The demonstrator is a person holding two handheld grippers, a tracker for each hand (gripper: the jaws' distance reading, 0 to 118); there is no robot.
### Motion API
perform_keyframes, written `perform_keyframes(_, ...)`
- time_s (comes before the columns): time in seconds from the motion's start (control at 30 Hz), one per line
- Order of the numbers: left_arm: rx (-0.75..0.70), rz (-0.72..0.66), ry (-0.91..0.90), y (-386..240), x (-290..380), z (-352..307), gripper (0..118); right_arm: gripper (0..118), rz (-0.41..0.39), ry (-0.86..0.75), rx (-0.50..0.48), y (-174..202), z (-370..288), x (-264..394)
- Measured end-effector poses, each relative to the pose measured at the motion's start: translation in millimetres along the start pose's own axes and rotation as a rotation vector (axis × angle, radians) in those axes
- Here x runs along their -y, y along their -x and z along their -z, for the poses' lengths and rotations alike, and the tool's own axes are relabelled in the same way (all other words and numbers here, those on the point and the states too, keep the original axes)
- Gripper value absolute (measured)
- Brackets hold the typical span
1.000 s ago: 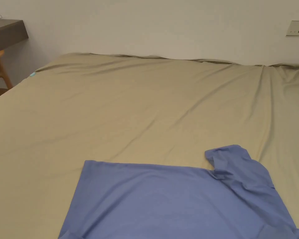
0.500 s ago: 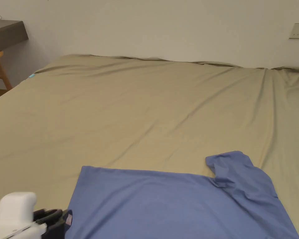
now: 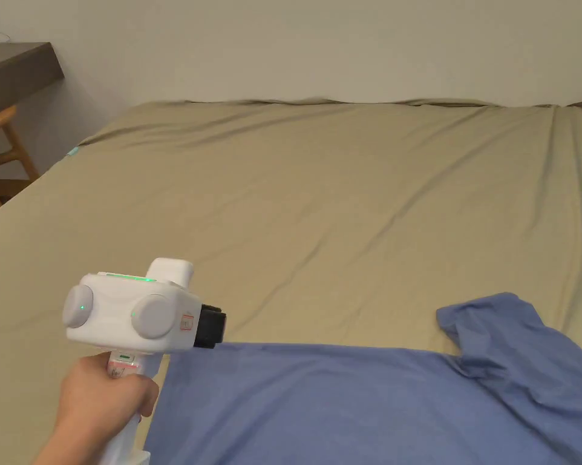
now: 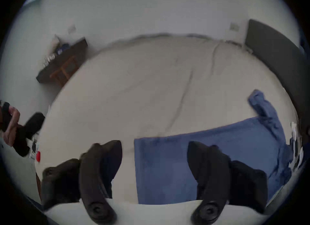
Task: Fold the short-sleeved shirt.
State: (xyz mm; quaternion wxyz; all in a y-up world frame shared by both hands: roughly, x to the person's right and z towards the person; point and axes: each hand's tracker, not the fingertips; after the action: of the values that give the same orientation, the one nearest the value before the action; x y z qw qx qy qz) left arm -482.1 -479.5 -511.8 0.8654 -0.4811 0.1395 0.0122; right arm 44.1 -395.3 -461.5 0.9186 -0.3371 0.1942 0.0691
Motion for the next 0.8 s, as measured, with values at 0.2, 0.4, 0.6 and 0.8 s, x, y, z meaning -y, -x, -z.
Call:
perform_keyframes(0.2,0.023,-0.091,0.116,1,16,53,83,4,0.079,0.042,0.03,-33,16,-4)
perform_keyframes(0.4,0.104,-0.058,0.078,-13,23,39,8,83,0.165,0.268,-0.094,-88,108,-23)
perform_keyframes(0.6,0.097,-0.077,0.033,-1,22,34,8,93,0.182,0.425,-0.047,-105,215,-22)
perform_keyframes(0.8,0.123,-0.119,0.053,4,24,34,7,34,0.192,0.529,-0.044,-92,247,-28)
